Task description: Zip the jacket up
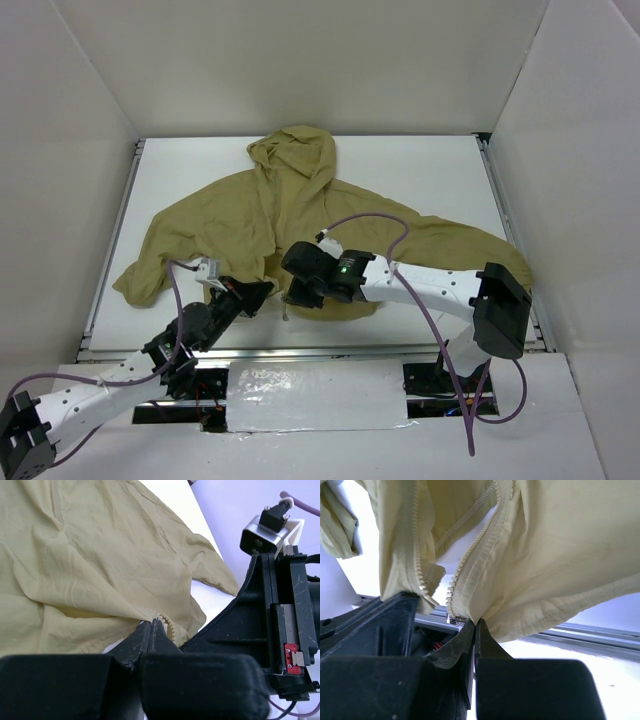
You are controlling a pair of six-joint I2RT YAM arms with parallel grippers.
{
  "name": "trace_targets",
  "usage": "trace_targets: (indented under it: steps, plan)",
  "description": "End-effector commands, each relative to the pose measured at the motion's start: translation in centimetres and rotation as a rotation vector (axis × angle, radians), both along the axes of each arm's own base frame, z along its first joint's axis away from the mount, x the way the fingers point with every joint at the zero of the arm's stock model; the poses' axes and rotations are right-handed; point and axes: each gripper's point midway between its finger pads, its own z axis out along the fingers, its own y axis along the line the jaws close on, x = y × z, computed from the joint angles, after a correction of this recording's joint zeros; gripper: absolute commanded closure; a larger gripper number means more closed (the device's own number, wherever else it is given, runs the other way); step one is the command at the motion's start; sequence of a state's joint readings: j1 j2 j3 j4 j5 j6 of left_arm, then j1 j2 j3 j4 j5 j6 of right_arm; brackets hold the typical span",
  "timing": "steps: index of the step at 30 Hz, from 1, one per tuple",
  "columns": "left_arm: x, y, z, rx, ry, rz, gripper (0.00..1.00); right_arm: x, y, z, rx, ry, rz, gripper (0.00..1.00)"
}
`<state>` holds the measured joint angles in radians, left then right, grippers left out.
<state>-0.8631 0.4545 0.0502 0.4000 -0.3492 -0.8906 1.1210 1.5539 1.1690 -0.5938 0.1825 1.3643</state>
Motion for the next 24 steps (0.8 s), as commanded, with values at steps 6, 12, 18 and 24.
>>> trace_targets:
  steps: [6,12,18,24]
  plan:
    - [0.4,0.6,1.9,-0.021,-0.062,0.04,1.0,0.3,0.1,0.3,0.004,0.008,-0.021,1.0]
    - [0.3,0.3,2.0,-0.032,-0.064,0.027,1.0,0.8,0.2,0.6,-0.015,-0.01,-0.026,1.0]
    - [0.3,0.3,1.7,-0.019,-0.052,0.029,1.0,1.2,0.5,0.4,-0.023,-0.007,-0.026,1.0]
    - [0.4,0.1,1.6,-0.013,-0.045,0.025,1.0,1.5,0.6,0.7,-0.017,-0.011,-0.021,1.0]
